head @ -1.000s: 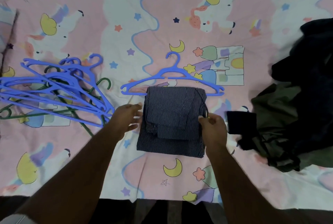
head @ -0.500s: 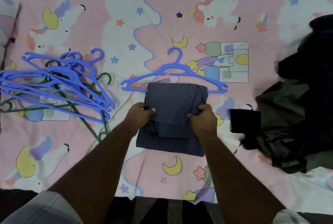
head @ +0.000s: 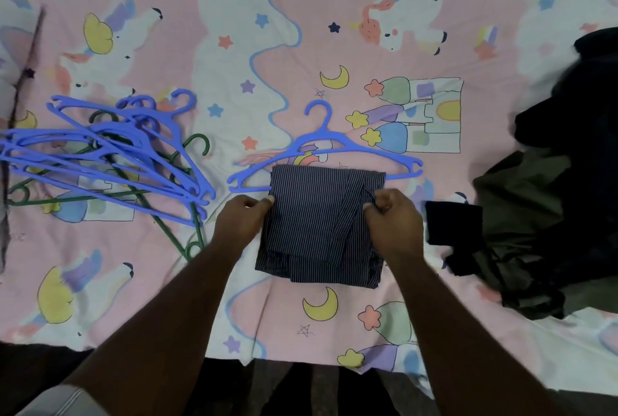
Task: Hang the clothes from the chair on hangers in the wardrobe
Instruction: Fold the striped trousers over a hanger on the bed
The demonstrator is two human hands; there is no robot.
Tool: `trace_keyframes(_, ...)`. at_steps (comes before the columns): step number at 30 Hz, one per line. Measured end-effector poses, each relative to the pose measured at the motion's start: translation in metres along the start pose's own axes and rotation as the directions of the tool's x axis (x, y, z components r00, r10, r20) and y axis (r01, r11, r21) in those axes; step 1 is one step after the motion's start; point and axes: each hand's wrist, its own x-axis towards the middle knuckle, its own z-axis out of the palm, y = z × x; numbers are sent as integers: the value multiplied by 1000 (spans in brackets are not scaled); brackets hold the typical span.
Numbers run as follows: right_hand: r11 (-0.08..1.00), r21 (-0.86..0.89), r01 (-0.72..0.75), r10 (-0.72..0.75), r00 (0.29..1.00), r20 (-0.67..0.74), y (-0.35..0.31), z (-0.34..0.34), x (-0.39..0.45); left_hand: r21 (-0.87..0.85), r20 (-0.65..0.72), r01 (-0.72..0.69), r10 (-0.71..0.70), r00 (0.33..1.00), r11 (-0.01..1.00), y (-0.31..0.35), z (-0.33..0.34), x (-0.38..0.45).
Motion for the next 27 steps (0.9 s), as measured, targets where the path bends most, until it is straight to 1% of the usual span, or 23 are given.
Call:
trace_keyframes(2, 998, -18, 63, -63, 998, -5, -10, -5, 23, 41, -78, -49, 53, 996, 998, 9, 7, -1)
trace_keyframes(3, 995, -32, 96, -96, 995, -6, -12, -6, 36, 32, -107, -79, 82, 991, 996, 14, 11, -2)
trace_keyframes(4, 991, -45, 127, -127, 992, -3, -14, -7, 50, -25, -124, -118, 114, 986, 993, 18, 16, -2)
trace_keyframes(6, 978, -81, 194, -193, 981, 21, -16, -9, 77, -272, -123, -173, 144, 982, 946, 35, 28, -1)
trace_keyframes(7, 967, -111, 228, -225, 973, 43, -16, -9, 91, -410, -87, -157, 133, 987, 899, 47, 33, -1)
trace_keyframes(8, 956, -148, 254, -245, 966, 77, -16, -8, 104, -531, -23, -108, 113, 993, 841, 60, 39, -1)
trace_keyframes(10, 930, -223, 291, -259, 952, 162, -15, -5, 126, -673, 150, 48, 72, 986, 738, 83, 48, -1)
trace_keyframes(12, 903, -276, 330, -266, 932, 245, -15, 0, 143, -726, 293, 173, 72, 953, 665, 94, 59, 1)
trace_keyframes(13, 893, -287, 346, -269, 923, 277, -15, 3, 149, -745, 344, 225, 73, 936, 628, 98, 64, 4)
trace_keyframes(16, 899, -275, 340, -239, 909, 342, -14, 8, 163, -796, 440, 354, 69, 895, 491, 106, 72, 19)
trace_keyframes(17, 904, -269, 331, -224, 906, 360, -14, 8, 167, -792, 438, 357, 53, 897, 495, 109, 72, 26)
trace_keyframes(18, 908, -265, 325, -210, 900, 382, -14, 8, 170, -777, 406, 324, 36, 913, 540, 111, 69, 35)
trace_keyframes(20, 917, -231, 326, -209, 884, 419, -14, 5, 177, -688, 232, 140, 32, 972, 712, 113, 59, 54)
trace_keyframes(21, 927, -195, 322, -217, 880, 422, -13, 3, 179, -611, 126, 23, 69, 990, 791, 113, 52, 63)
trace_keyframes(23, 947, -110, 301, -236, 889, 393, -12, -1, 182, -385, -31, -180, 182, 983, 905, 114, 36, 80)
trace_keyframes(25, 965, -33, 261, -234, 907, 351, -9, -3, 182, -156, -104, -299, 285, 953, 942, 117, 24, 90)
trace_keyframes(27, 973, 5, 229, -218, 915, 340, -5, -3, 179, -45, -88, -342, 337, 937, 939, 120, 21, 91)
